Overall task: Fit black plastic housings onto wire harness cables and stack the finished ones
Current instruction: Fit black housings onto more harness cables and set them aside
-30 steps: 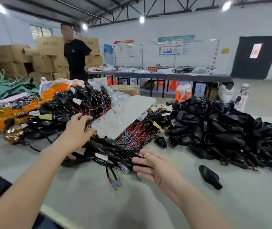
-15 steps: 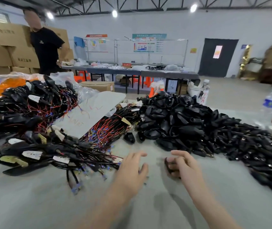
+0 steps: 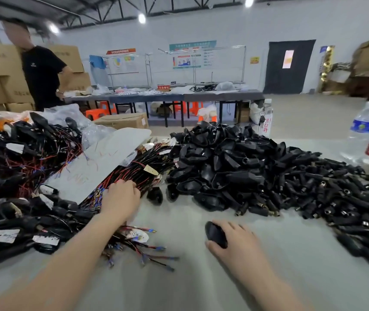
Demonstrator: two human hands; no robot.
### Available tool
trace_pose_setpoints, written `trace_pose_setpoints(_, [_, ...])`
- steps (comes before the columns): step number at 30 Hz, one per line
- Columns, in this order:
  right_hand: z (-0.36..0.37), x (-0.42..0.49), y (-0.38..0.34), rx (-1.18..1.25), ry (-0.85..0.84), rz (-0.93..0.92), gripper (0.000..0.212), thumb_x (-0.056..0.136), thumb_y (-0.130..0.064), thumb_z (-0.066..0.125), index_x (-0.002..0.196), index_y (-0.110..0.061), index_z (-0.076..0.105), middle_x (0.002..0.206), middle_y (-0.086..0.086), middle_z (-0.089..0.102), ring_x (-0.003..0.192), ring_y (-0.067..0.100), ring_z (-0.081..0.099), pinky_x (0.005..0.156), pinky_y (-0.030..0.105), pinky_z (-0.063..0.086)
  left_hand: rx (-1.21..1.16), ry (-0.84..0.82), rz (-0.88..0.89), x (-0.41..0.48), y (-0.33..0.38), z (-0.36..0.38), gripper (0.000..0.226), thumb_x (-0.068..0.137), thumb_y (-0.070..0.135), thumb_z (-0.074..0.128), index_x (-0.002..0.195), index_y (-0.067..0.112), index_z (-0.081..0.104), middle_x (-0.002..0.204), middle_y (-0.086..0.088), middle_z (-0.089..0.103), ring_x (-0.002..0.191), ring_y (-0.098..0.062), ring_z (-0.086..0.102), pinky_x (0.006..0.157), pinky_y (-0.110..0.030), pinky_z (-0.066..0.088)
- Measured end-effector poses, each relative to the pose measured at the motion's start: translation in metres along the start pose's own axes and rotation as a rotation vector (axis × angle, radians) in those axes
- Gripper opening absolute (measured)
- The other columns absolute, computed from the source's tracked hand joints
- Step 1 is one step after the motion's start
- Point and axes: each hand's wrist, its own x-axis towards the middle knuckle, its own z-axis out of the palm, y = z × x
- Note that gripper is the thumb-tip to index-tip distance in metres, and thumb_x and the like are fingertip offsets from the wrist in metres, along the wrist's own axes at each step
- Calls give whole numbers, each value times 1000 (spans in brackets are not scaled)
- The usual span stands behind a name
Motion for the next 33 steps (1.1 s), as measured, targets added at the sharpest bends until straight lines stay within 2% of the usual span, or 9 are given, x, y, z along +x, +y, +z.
trace_pose_setpoints(3, [2,2,2,86,35,16,47,92,-53,50,137,-41,44,125,-18,59,114,9,49,95,26,39,50,-39,-35,28,-14,-1,36,101,27,41,126,12,61,124,-16,61,114,-37,57,95,-43,49])
trace_pose_setpoints(8, [-9,14,10,877,151,241,32,91,-36,65,119,-48,56,88,-31,66,82,-16,58,73,9,43,59,-131,-45,56,-14,6,31,101,33,43,110,14,65,115,-12,67,109,-34,60,94,-42,50])
trace_pose_setpoints(12, [-10,28,25,1329,167,461,22,91,-27,67,108,-41,72,92,-8,75,86,11,68,80,39,54,76,-156,-54,73,-8,16,24,99,40,52,112,24,63,118,-4,67,113,-27,60,93,-36,46])
trace_pose_setpoints(16, [-12,32,34,1460,239,472,23,92,-26,64,105,-43,73,101,-5,77,94,22,74,65,31,51,108,-132,-53,80,-2,22,21,97,31,50,102,17,65,109,-9,69,103,-31,62,82,-35,45])
trace_pose_setpoints(19, [-9,35,35,1533,220,471,22,96,-24,58,106,-37,74,100,-1,78,90,21,75,64,32,50,-174,-203,-48,87,12,9,39,100,24,44,66,7,49,71,-19,60,70,-35,57,62,-32,36])
trace_pose_setpoints(21, [-6,38,34,1604,192,487,24,99,-19,51,110,-29,70,94,3,78,80,22,76,58,32,48,-578,-270,-128,92,30,-9,37,102,19,37,65,15,37,52,-7,39,46,-22,36,51,-28,26])
trace_pose_setpoints(24, [-10,38,28,1721,142,495,27,103,-16,43,115,-18,66,94,14,77,72,27,75,53,31,49,-1241,-329,-325,97,57,-51,26,97,12,29,73,21,34,45,6,30,33,-9,21,39,-18,30])
trace_pose_setpoints(27, [-14,35,28,1776,101,490,30,104,-18,39,121,-17,64,101,18,76,85,32,73,61,36,48,-1643,-360,-278,86,84,-94,27,93,10,26,70,21,30,47,8,23,33,-7,19,37,-18,29])
trace_pose_setpoints(33, [-29,26,19,1907,89,495,29,101,-18,48,125,-14,63,105,16,76,88,31,74,70,36,52,-1549,-20,-109,17,123,-118,20,94,21,41,74,21,45,53,8,39,44,-10,32,50,-26,32])
